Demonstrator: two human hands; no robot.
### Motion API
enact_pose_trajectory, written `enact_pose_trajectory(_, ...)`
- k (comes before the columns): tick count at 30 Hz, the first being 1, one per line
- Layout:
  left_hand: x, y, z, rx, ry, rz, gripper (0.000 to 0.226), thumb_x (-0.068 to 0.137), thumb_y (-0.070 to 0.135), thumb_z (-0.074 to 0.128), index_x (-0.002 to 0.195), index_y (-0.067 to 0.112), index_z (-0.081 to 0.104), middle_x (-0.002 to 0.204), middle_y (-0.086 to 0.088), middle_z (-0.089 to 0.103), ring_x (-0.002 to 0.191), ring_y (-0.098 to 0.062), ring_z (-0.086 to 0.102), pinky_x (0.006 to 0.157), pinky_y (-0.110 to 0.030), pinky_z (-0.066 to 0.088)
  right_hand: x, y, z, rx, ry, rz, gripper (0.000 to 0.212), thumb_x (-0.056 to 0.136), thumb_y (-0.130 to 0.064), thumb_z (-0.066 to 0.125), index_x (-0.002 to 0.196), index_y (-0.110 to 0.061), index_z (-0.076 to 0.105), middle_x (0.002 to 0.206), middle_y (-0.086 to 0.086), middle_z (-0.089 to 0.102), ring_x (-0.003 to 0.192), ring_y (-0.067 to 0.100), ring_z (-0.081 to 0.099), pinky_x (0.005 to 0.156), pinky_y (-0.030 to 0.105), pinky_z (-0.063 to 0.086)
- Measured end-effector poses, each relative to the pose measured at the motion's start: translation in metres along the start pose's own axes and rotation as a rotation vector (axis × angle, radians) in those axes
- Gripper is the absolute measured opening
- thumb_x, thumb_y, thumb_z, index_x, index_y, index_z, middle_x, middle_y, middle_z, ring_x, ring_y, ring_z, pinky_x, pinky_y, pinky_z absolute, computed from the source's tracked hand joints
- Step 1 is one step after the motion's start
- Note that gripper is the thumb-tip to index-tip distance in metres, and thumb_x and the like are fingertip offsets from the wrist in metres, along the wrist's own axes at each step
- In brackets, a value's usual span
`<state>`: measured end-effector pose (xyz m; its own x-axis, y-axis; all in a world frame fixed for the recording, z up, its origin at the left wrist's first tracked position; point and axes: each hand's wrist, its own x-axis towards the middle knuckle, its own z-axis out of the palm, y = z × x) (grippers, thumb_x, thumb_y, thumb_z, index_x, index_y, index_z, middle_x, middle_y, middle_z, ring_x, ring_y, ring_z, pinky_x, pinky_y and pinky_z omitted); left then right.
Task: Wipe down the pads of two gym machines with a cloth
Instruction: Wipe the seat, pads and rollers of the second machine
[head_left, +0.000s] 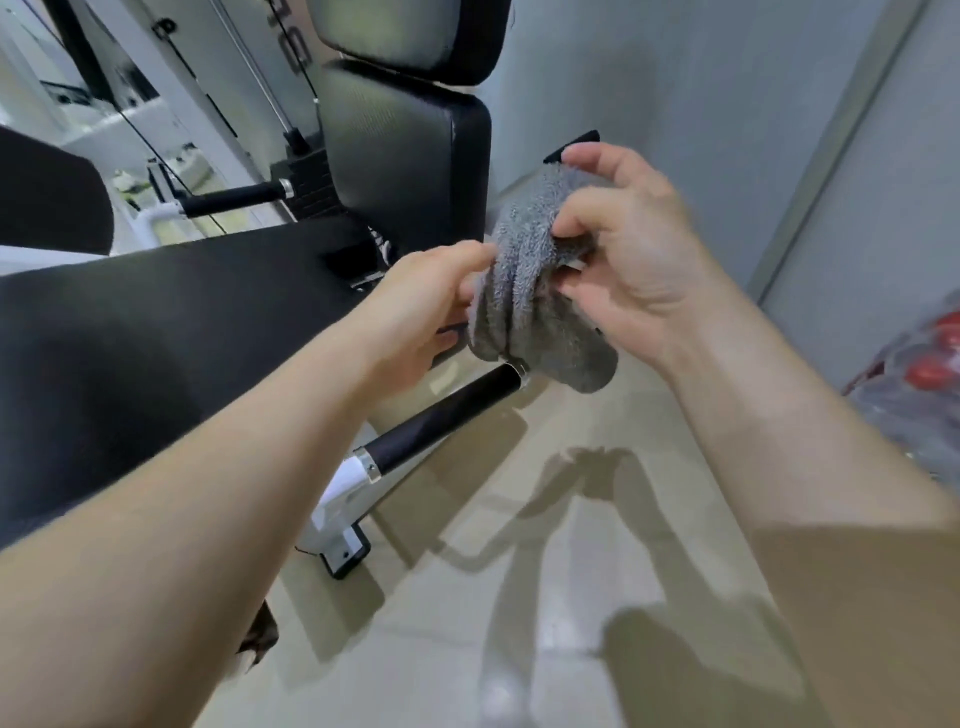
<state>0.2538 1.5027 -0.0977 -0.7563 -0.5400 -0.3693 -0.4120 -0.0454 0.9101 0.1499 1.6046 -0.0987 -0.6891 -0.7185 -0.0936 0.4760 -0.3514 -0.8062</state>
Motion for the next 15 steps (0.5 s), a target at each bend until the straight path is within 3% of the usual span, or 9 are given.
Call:
enact_pose_trajectory(2,-0.018,0.014,0.006,-0.018,-0.076,-0.002,0.018,0.088,0.037,0.055,0.085,0.023,0.065,0.080,-0.010,0.048,0.074,-0.022,0.047,0.079,-0.036,0.038,-0.015,-0.017,0.006,0.051,-0.024,0.005,0.046,0.075,0.018,0.035,0.105,-0.012,0.050,0.089,0.014,0.053,0.073,0.024,0.055,0.067,0.037,0.048)
enact_pose_trajectory(4,-0.034,0.026,0.008,-0.031,-0.040,0.040,0.021,0.088,0.034,0.059,0.075,0.020,0.067,0.072,-0.004,0.052,0.070,-0.017,0.047,0.076,-0.035,0.037,-0.027,-0.036,0.012,0.070,-0.036,0.014,0.047,0.072,0.018,0.036,0.105,-0.011,0.051,0.082,0.014,0.053,0.068,0.024,0.055,0.066,0.036,0.047)
enact_pose_trajectory(6,-0.046,0.040,0.007,-0.097,0.009,0.048,0.026,0.086,0.031,0.062,0.096,0.008,0.070,0.089,-0.006,0.061,0.084,-0.021,0.053,0.079,-0.037,0.039,-0.038,-0.056,0.016,0.110,-0.058,0.036,0.047,0.065,0.012,0.039,0.103,-0.011,0.052,0.082,0.013,0.053,0.070,0.025,0.053,0.069,0.037,0.045)
enact_pose_trajectory(8,-0.062,0.058,0.008,-0.187,0.008,0.010,0.042,0.087,0.034,0.060,0.115,0.002,0.060,0.103,-0.009,0.057,0.095,-0.024,0.049,0.082,-0.042,0.037,-0.049,-0.076,0.019,0.199,-0.086,0.087,0.045,0.061,0.004,0.044,0.102,-0.011,0.052,0.085,0.012,0.052,0.076,0.027,0.052,0.075,0.039,0.044)
enact_pose_trajectory(12,-0.094,0.084,0.006,-0.183,-0.099,-0.088,0.027,0.089,0.040,0.054,0.106,0.023,0.065,0.106,-0.012,0.055,0.097,-0.027,0.050,0.090,-0.045,0.043,-0.078,-0.100,0.028,0.079,-0.064,0.100,0.036,0.077,0.002,0.055,0.110,-0.014,0.053,0.086,0.011,0.055,0.078,0.022,0.055,0.079,0.038,0.048)
enact_pose_trajectory(15,-0.120,0.092,-0.003,-0.082,-0.157,-0.160,0.023,0.097,0.035,0.044,0.109,0.029,0.064,0.106,-0.018,0.058,0.085,-0.026,0.056,0.079,-0.040,0.047,-0.106,-0.110,0.033,-0.094,-0.071,0.066,0.055,0.072,0.012,0.057,0.117,-0.018,0.050,0.086,0.010,0.059,0.076,0.020,0.059,0.074,0.035,0.051)
